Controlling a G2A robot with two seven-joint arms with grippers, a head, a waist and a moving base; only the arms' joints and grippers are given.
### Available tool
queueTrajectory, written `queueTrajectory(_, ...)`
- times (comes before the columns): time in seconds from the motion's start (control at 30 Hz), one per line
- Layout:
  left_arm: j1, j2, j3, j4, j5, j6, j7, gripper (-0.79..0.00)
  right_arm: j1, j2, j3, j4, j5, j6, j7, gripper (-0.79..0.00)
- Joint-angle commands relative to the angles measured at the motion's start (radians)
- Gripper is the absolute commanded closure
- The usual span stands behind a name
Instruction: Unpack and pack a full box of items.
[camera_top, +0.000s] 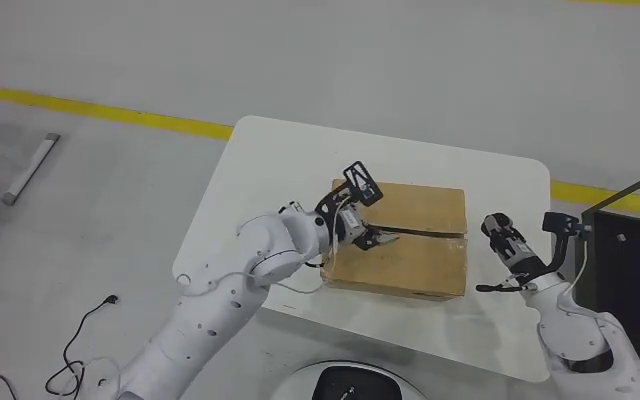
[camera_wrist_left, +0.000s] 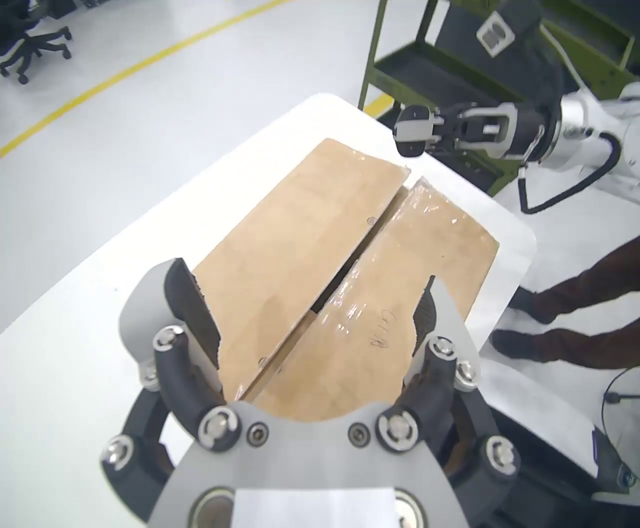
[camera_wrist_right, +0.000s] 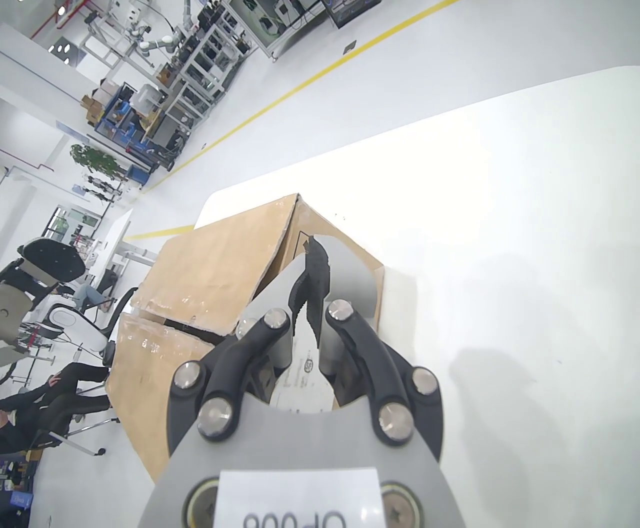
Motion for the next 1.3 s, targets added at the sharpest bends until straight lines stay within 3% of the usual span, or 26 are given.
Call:
queueTrajectory(0.0,-0.050,-0.020,0.066,0.053,0.028,0.022,-0.028,-0.785,-0.004,-0.001,0.006,0.000,0.002,0.000,-0.004,0.000)
queueTrajectory(0.17,-0.121,-0.059,0.165,0.137,0.113,0.074,-0.063,-0.785,-0.016,-0.002,0.017,-0.003,0.002,0.000,-0.005,0.000)
queueTrajectory(0.4,-0.164,-0.095,0.224,0.185,0.210,0.143,-0.086,-0.785,-0.025,-0.004,0.022,-0.010,0.002,0.004,-0.010,0.000)
queueTrajectory(0.73,-0.178,-0.119,0.275,0.203,0.401,0.164,-0.139,-0.785,-0.028,-0.009,0.017,-0.016,0.005,0.005,-0.012,0.000)
queueTrajectory(0.97,-0.152,-0.126,0.261,0.192,0.468,0.189,-0.119,-0.785,-0.033,-0.011,0.018,-0.028,0.010,0.008,-0.012,0.000)
queueTrajectory(1.0,-0.151,-0.126,0.259,0.193,0.489,0.195,-0.115,-0.683,-0.034,-0.012,0.019,-0.031,0.010,0.009,-0.012,0.000)
queueTrajectory(1.03,-0.147,-0.126,0.258,0.195,0.505,0.195,-0.112,-0.388,-0.035,-0.012,0.019,-0.033,0.010,0.010,-0.011,0.000)
queueTrajectory(1.1,-0.140,-0.127,0.249,0.196,0.519,0.197,-0.101,-0.108,-0.036,-0.013,0.019,-0.035,0.009,0.012,-0.010,0.000)
queueTrajectory(1.13,-0.138,-0.127,0.248,0.197,0.537,0.196,-0.097,-0.006,-0.037,-0.013,0.019,-0.036,0.009,0.012,-0.010,0.000)
queueTrajectory(1.27,-0.126,-0.128,0.234,0.194,0.569,0.189,-0.080,0.000,-0.039,-0.014,0.024,-0.044,0.006,0.017,-0.010,0.000)
